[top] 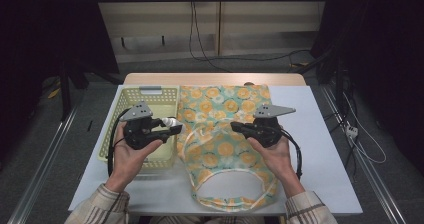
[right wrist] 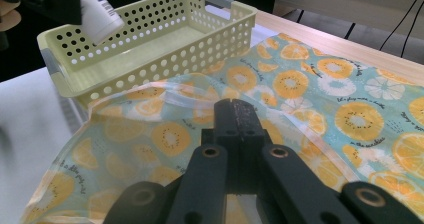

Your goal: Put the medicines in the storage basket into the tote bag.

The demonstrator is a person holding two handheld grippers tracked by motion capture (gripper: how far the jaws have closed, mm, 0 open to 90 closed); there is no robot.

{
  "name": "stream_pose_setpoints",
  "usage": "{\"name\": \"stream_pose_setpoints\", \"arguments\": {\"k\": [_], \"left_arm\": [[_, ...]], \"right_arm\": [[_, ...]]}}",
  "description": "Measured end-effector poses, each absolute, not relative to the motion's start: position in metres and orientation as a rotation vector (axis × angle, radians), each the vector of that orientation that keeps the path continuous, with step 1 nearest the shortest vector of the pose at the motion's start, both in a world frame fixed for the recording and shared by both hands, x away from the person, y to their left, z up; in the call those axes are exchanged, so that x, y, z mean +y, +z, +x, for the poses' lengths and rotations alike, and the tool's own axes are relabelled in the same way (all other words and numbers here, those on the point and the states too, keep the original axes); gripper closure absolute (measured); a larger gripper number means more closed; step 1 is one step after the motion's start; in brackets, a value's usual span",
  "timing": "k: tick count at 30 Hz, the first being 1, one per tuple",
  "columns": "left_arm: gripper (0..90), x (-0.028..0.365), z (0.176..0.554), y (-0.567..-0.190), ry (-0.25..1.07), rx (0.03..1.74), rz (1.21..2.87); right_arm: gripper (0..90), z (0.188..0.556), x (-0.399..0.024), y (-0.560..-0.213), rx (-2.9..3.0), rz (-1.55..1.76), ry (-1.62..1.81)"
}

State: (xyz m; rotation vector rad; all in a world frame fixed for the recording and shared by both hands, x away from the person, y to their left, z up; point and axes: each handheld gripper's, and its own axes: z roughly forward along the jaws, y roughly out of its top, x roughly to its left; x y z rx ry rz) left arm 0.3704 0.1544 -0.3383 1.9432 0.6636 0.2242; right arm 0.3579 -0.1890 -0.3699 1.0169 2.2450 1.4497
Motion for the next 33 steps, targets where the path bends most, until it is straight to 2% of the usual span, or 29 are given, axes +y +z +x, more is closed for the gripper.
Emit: {"name": "stream_pose_setpoints", "arguments": {"k": [16, 33], "left_arm": [[60.3, 0.098, 0.346, -0.345, 0.134, 0.547, 1.998], [60.3, 0.041, 0.353, -0.377, 0.066, 0.525, 2.084]], "right_arm": [[90.0, 0.36, -0.188, -0.369, 2.24, 1.014, 1.453], [90.0, 0.36, -0.189, -0.365, 2.226, 1.003, 1.456]]}}
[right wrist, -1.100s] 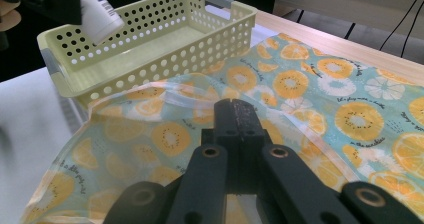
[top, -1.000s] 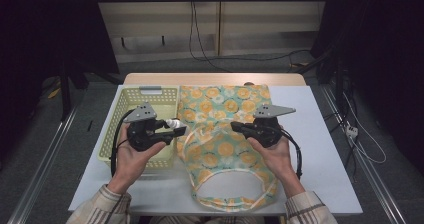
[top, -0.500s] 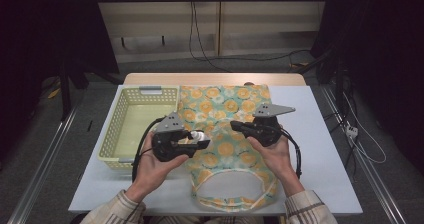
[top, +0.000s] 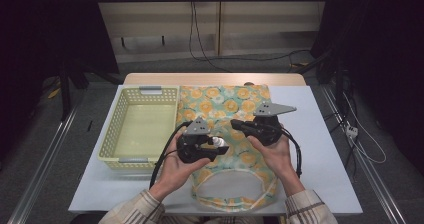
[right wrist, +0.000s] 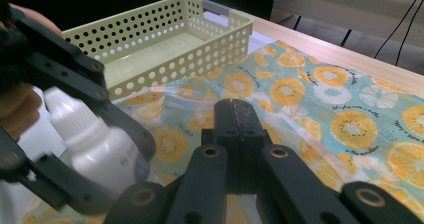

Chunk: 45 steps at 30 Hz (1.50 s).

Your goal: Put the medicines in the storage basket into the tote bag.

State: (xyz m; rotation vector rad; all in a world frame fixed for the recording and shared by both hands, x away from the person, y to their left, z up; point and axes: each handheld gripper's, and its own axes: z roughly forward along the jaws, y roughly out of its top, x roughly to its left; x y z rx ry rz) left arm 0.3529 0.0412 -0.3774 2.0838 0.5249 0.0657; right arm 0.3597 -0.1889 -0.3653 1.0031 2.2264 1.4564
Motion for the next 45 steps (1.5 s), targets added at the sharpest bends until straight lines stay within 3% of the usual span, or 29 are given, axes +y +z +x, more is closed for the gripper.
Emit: {"name": "stream_pose_setpoints", "arguments": {"k": [26, 42, 45], "left_arm": [[60.2, 0.004, 0.386, -0.433, 0.096, 0.665, 2.181], [59.9, -0.004, 0.403, -0.446, 0.145, 0.726, 2.212], [54.6, -0.003, 0.404, -0.447, 0.154, 0.742, 2.215]], "right_arm": [[90.0, 0.357, -0.191, -0.359, 2.199, 0.993, 1.471], [90.0, 0.358, -0.191, -0.363, 2.205, 0.999, 1.466], [90.0, 0.358, -0.191, -0.363, 2.203, 1.006, 1.467]]}}
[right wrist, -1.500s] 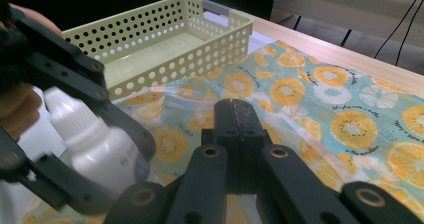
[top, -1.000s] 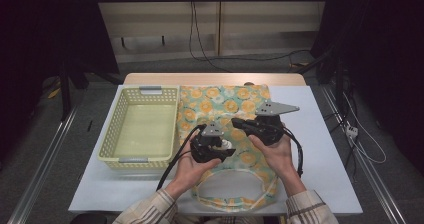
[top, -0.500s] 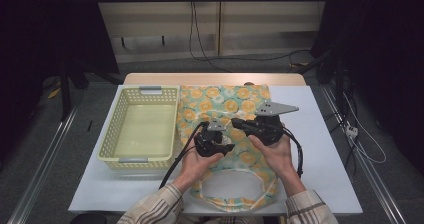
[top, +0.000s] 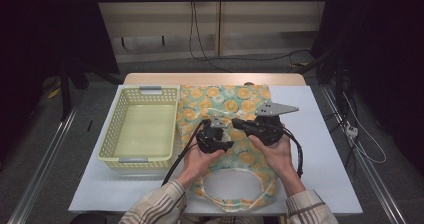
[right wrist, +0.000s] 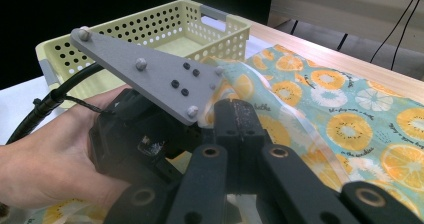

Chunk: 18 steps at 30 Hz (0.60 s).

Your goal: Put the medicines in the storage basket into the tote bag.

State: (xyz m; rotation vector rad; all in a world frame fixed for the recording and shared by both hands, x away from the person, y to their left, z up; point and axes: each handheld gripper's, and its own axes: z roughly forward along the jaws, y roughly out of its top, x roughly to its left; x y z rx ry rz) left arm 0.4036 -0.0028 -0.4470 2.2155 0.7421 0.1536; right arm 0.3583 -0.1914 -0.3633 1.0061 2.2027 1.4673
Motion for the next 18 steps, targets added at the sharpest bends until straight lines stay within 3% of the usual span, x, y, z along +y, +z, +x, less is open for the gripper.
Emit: {"name": "stream_pose_setpoints", "arguments": {"k": [4, 10, 18], "left_arm": [[47.3, -0.001, 0.402, -0.444, 0.158, 0.74, 2.206], [25.7, 0.003, 0.399, -0.435, 0.15, 0.729, 2.161], [11.5, 0.011, 0.389, -0.42, 0.128, 0.709, 2.126]], "right_arm": [[90.0, 0.359, -0.192, -0.364, 2.202, 1.004, 1.468], [90.0, 0.359, -0.193, -0.363, 2.196, 1.007, 1.474], [90.0, 0.361, -0.196, -0.364, 2.191, 1.019, 1.475]]}}
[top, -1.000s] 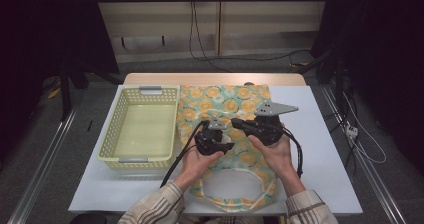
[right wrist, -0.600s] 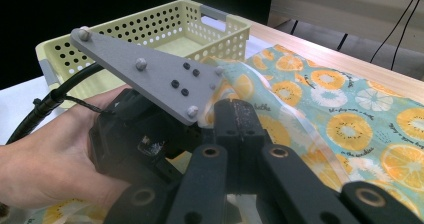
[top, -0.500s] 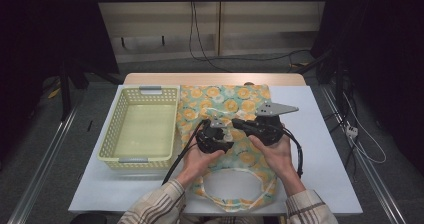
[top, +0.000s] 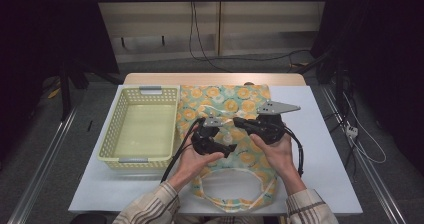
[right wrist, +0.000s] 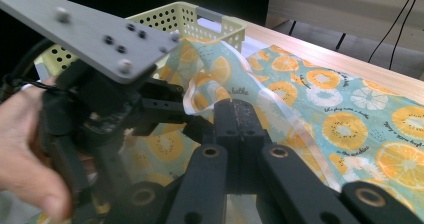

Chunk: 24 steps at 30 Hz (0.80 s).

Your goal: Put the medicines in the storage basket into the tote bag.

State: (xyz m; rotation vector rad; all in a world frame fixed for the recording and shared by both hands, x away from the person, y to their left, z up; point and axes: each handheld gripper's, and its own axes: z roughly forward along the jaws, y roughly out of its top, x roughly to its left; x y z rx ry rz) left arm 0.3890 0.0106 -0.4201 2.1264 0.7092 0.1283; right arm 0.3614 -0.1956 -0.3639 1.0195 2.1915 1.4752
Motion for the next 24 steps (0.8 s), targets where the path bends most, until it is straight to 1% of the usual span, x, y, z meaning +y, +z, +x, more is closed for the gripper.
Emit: {"name": "stream_pose_setpoints", "arguments": {"k": [1, 2, 3, 5, 8, 11, 17, 24], "left_arm": [[9.9, 0.012, 0.388, -0.418, 0.118, 0.695, 2.14], [8.3, 0.012, 0.386, -0.417, 0.142, 0.695, 2.141], [7.1, 0.013, 0.385, -0.416, 0.106, 0.666, 2.136], [6.9, 0.015, 0.382, -0.413, 0.118, 0.653, 2.139], [7.2, 0.017, 0.379, -0.411, 0.107, 0.641, 2.125], [7.6, 0.02, 0.376, -0.409, 0.131, 0.622, 2.135], [7.7, 0.03, 0.37, -0.403, 0.113, 0.596, 2.131], [10.0, 0.04, 0.36, -0.397, 0.111, 0.518, 2.162]], "right_arm": [[90.0, 0.362, -0.196, -0.364, 2.19, 1.02, 1.476], [90.0, 0.361, -0.196, -0.364, 2.188, 1.022, 1.475], [90.0, 0.361, -0.196, -0.364, 2.187, 1.023, 1.474], [90.0, 0.36, -0.196, -0.363, 2.185, 1.028, 1.474], [90.0, 0.359, -0.197, -0.363, 2.184, 1.029, 1.471], [90.0, 0.36, -0.198, -0.364, 2.185, 1.028, 1.475], [90.0, 0.36, -0.198, -0.366, 2.19, 1.03, 1.474], [90.0, 0.358, -0.197, -0.365, 2.191, 1.027, 1.475]]}}
